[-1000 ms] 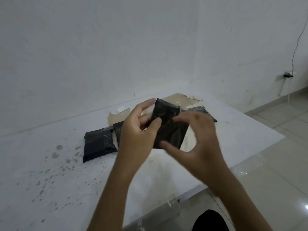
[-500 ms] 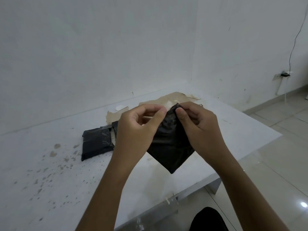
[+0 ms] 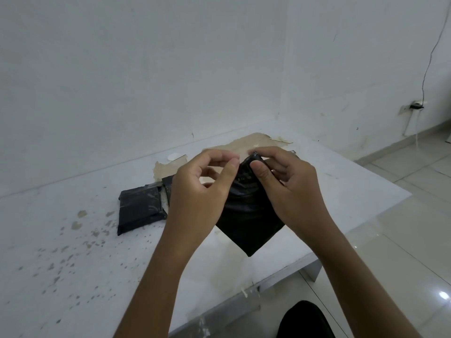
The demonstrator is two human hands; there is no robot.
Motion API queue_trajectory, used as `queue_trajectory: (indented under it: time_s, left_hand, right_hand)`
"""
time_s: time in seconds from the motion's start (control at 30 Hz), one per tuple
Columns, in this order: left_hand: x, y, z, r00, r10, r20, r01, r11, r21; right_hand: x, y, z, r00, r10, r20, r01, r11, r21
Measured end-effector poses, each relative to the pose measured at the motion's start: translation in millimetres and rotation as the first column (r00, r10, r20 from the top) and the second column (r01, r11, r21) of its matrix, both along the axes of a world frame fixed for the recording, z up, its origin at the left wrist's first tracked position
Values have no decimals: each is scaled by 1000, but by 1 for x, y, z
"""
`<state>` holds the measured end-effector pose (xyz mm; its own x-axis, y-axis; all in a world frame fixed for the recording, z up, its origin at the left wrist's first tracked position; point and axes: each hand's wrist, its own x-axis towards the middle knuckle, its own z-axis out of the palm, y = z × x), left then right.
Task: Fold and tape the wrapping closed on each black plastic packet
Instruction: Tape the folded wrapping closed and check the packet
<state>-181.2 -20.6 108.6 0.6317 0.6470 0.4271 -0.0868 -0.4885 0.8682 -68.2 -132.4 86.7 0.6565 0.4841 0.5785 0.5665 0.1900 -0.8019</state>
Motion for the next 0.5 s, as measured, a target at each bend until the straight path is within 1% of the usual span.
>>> queue_trajectory:
  time_s: [0.13,0.2,0.3,0.37,0.43,0.5]
  left_hand:
    - [0,-1,-4,999,0,39,-5,994,108]
    - [-1,0,-7,996,13,84,-32,974,225]
    - [0,1,-11,987,57,147,-113,907,406]
    - [0,1,-13,978,95,184,-178,842,510]
    - [2,2,-15,971,118,208,-219,786,578]
    - [3,4,-17,965,122,231,-241,755,610]
  right_hand:
    - [-1,1,0,999,-31,29,31,999,-9]
    - [-1,1,-1,1000,-19,9,19,1000,3]
    - [-4,1,1,999,-8,41,7,1000,13]
    - [-6,3,1,997,-18,69,17,1000,9]
    - [-6,4,1,999,-4,51,3,1000,9]
    - [-6,4,2,999,28,17,-28,1000,0]
